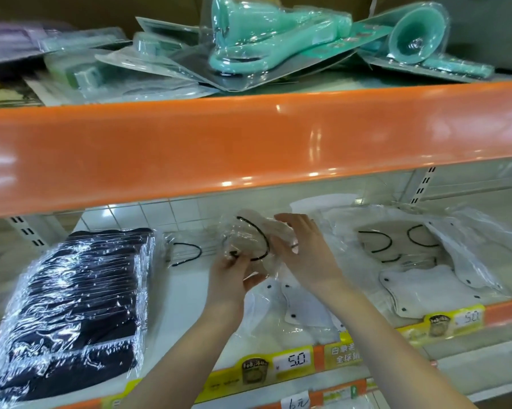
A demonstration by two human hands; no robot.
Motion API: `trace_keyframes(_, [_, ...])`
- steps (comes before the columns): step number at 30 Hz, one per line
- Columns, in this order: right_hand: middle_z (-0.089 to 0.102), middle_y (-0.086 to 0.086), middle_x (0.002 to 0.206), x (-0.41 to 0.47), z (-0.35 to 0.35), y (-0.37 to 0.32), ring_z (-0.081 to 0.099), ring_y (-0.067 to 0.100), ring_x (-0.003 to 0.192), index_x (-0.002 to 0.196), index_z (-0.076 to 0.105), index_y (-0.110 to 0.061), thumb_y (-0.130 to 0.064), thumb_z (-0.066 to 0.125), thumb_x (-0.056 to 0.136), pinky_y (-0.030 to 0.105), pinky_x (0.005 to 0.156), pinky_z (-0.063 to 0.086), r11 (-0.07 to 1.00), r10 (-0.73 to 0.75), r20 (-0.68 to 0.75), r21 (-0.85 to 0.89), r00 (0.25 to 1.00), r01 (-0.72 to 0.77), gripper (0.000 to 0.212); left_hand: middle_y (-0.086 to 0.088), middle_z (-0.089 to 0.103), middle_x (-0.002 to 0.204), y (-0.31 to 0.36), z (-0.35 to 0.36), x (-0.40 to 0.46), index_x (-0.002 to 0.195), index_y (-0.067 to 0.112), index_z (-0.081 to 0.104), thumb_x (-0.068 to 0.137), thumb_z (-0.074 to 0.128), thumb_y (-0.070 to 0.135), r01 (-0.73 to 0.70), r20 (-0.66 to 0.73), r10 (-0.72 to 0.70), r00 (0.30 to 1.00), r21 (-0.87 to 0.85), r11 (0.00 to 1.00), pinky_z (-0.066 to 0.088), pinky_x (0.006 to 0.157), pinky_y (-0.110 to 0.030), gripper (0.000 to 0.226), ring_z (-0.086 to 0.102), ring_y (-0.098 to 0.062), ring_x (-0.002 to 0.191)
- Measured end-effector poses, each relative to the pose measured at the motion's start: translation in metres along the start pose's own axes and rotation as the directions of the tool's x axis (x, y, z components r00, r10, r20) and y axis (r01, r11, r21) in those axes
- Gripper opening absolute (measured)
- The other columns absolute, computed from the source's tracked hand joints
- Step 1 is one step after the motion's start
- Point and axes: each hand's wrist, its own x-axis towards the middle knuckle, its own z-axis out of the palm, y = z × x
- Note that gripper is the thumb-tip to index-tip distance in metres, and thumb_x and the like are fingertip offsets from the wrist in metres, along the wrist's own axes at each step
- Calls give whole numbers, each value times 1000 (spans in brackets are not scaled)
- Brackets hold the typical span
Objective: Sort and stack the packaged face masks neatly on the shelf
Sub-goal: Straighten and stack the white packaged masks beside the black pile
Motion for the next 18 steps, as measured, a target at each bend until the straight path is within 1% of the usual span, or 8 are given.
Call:
trace_keyframes(3, [53,-2,126,4,-3,6,47,14,119,135,47,-18,-28,60,92,17,91,35,981,187,168,23,968,-193,46,-7,71,74,5,-17,-3,89,5,64,94,50,-1,24,-25,-27,999,-99,995,56,61,-31,16,66,-20,65])
trace_keyframes(5, [61,-5,105,4,-4,8,56,10,98,129,53,-18,-27,60,91,8,74,38,959,252,241,65,937,-275,39,-6,71,71,8,-28,-2,84,8,63,93,51,1,30,-55,-38,998,-136,990,54,56,-28,17,66,-18,62])
trace_keyframes(7, [61,-6,79,4,-3,6,54,5,71,108,65,-18,-25,64,89,6,60,36,951,252,273,105,928,-289,20,-5,68,73,11,-39,0,84,12,64,91,55,4,17,-81,-29,996,-144,989,53,58,-27,14,61,-19,66])
trace_keyframes(9, [60,-4,67,3,0,4,49,4,60,87,66,-16,-21,68,88,7,55,34,934,242,293,189,925,-304,5,-4,69,83,16,-48,4,94,15,66,90,57,9,-3,-70,-7,998,-138,990,54,66,-29,11,63,-18,73])
trace_keyframes(10, [61,-6,65,1,3,3,49,3,57,82,65,-16,-19,68,88,9,54,35,922,241,305,224,921,-316,7,-3,71,89,19,-52,6,99,15,66,90,57,12,-6,-52,-1,999,-130,992,55,68,-29,13,66,-16,77])
trace_keyframes(12, [61,-13,58,-3,10,1,49,-3,48,78,61,-16,-16,66,89,10,51,37,891,253,322,290,912,-349,11,-4,72,97,23,-60,9,106,14,65,91,56,12,9,-19,-11,1000,-86,996,56,68,-28,17,68,-16,81])
trace_keyframes(15, [62,-11,60,-11,24,-2,50,-6,47,80,60,-16,-13,64,90,13,51,38,859,259,343,346,903,-378,11,-7,71,103,27,-67,10,115,13,62,93,53,5,24,4,-25,1000,35,999,57,74,-34,25,67,-20,90])
trace_keyframes(18, [63,-9,65,-18,35,0,53,-5,52,82,61,-13,-13,65,89,13,55,39,882,229,341,323,912,-342,8,-10,71,99,29,-75,11,114,11,62,91,55,2,7,-81,2,997,114,993,55,77,-39,25,66,-24,91])
